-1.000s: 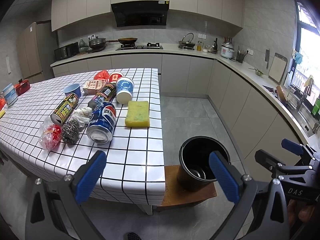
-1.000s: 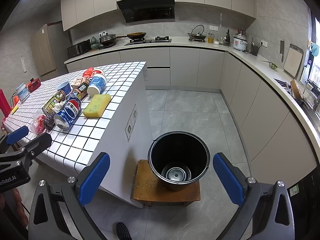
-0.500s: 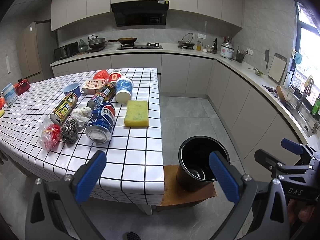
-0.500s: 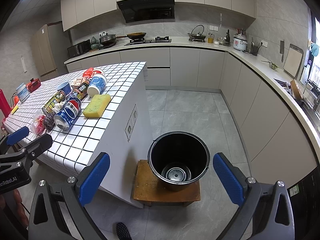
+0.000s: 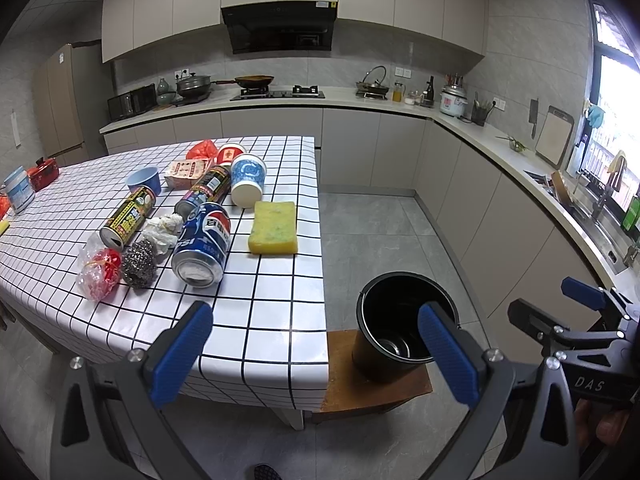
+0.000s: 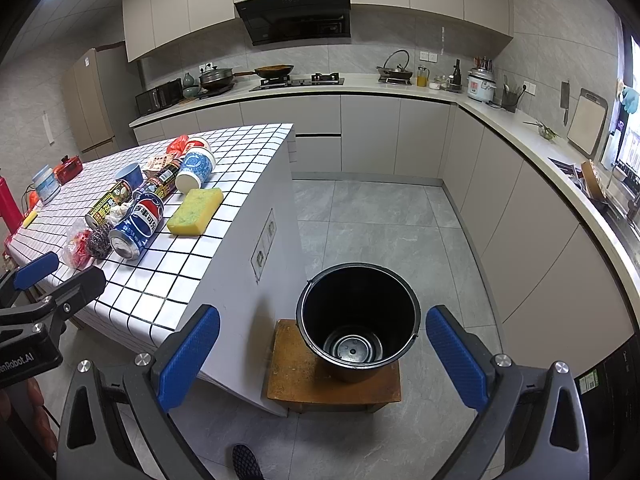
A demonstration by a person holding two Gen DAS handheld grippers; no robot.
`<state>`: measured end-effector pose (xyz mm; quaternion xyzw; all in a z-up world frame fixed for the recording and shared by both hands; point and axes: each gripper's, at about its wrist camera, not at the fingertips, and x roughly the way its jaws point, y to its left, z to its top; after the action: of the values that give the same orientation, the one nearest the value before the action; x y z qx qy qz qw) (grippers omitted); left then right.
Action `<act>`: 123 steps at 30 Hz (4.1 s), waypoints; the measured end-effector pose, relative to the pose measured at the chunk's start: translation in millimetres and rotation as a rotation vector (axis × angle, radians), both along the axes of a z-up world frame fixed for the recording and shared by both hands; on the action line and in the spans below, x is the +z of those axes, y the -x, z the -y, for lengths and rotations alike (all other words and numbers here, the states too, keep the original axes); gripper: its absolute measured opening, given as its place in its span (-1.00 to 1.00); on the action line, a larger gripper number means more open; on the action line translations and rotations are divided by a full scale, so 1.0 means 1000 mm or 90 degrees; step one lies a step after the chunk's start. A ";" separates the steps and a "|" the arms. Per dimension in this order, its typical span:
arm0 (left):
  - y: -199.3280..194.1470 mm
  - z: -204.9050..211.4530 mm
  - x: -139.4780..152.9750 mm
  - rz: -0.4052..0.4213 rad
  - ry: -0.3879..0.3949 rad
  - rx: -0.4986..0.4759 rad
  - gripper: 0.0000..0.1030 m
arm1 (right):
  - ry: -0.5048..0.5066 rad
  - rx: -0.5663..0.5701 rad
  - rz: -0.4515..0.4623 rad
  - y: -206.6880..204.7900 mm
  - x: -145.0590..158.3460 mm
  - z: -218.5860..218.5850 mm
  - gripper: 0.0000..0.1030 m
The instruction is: Collect trash
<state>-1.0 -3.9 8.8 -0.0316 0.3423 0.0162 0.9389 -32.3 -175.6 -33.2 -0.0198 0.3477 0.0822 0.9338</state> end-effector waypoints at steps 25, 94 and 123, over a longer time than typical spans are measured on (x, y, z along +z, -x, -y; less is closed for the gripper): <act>0.000 -0.114 -0.024 -0.044 0.032 0.127 1.00 | -0.021 0.098 0.004 -0.045 -0.002 -0.091 1.00; -0.073 -0.247 -0.049 -0.009 0.042 0.167 0.20 | -0.048 0.077 -0.100 -0.187 -0.050 -0.198 -0.08; -0.124 0.046 -0.085 -0.093 0.117 -0.136 0.20 | 0.011 0.008 -0.142 -0.132 -0.122 0.032 -0.08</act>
<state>122.6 -49.6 -76.2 -0.0792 0.4111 -0.1130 0.9011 99.5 -207.8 -155.7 -0.0206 0.4503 0.0866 0.8884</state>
